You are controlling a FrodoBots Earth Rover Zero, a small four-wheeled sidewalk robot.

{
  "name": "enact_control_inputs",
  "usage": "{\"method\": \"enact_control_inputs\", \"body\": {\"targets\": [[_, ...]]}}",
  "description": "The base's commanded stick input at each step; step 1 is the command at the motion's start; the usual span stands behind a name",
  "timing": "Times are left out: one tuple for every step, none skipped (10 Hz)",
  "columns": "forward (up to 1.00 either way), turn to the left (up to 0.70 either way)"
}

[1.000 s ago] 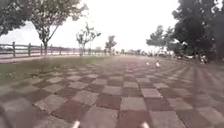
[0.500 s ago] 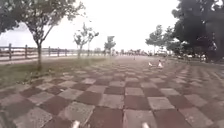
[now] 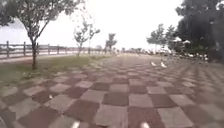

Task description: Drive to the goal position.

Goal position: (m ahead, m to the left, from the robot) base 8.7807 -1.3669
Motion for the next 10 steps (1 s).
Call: {"method": "enact_control_inputs", "body": {"targets": [[0.70,0.00],[0.70,0.00],[0.70,0.00],[0.70,0.00],[0.70,0.00],[0.70,0.00],[0.70,0.00],[0.70,0.00],[0.70,0.00],[0.70,0.00]]}}
